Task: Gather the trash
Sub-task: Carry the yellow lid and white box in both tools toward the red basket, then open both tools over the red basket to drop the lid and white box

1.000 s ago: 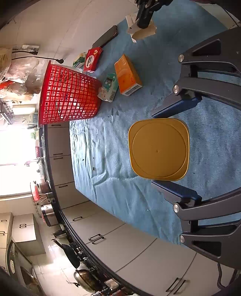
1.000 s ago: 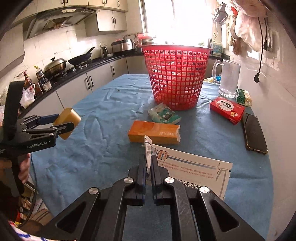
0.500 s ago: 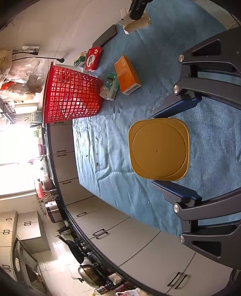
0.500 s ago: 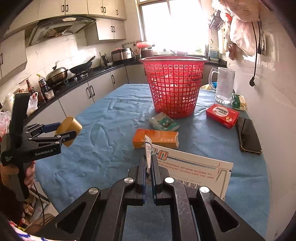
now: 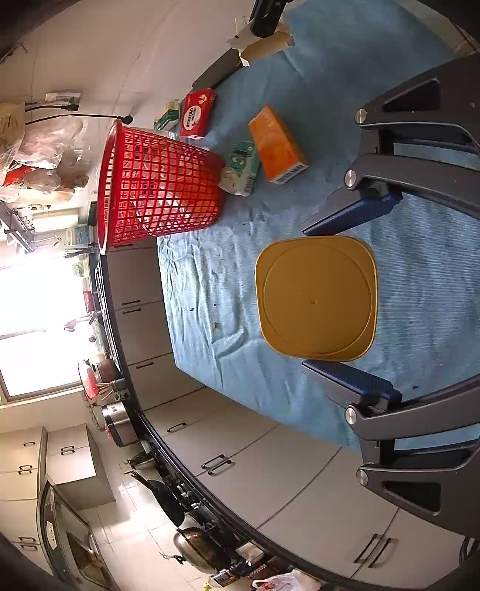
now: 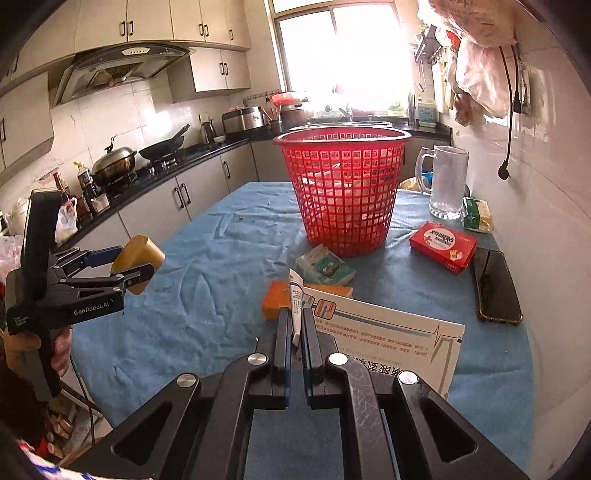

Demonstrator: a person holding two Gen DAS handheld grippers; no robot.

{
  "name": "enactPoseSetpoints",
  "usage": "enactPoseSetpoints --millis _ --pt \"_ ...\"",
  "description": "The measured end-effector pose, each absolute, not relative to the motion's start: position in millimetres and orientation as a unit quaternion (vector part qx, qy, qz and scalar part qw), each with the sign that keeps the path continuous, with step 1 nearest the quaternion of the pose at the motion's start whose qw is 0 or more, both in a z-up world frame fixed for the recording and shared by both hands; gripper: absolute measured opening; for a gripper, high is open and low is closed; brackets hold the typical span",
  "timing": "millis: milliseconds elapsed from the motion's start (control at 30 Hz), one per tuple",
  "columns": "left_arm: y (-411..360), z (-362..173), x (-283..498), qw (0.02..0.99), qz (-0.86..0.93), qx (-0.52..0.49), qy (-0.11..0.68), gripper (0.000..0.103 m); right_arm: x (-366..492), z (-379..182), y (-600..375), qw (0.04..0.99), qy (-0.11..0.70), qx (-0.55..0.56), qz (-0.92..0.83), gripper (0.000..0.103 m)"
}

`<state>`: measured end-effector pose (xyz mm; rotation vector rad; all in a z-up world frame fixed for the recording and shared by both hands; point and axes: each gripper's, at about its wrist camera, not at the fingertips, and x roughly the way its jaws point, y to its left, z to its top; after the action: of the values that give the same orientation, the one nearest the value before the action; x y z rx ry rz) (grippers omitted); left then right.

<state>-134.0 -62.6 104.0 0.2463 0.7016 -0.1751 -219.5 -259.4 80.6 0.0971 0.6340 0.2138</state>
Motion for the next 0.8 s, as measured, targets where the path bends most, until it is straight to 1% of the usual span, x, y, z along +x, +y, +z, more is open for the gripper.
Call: enactPoseSetpoints --millis 267,500,667,800 --pt "-60.5 142.2 -112.6 0.933 -0.104 0.113 0.326 0.067 -197.0 97.2 -269.7 0.944 0.311 0.043 0.1 0.006" --pt "-69.3 191.7 -94.7 0.937 -0.142 0.098 0.305 0.067 -189.2 131.4 -287.5 0.955 0.281 0.033 0.092 0.006" --pt "-88.5 228.4 -70.0 0.935 -0.184 0.079 0.293 0.067 -180.5 161.7 -308.6 0.959 0.258 0.054 0.101 0.006" --pt "-112.4 250.0 -50.3 0.939 -0.193 0.082 0.273 0.067 -153.1 182.4 -323.9 0.957 0.247 0.092 0.119 0.006"
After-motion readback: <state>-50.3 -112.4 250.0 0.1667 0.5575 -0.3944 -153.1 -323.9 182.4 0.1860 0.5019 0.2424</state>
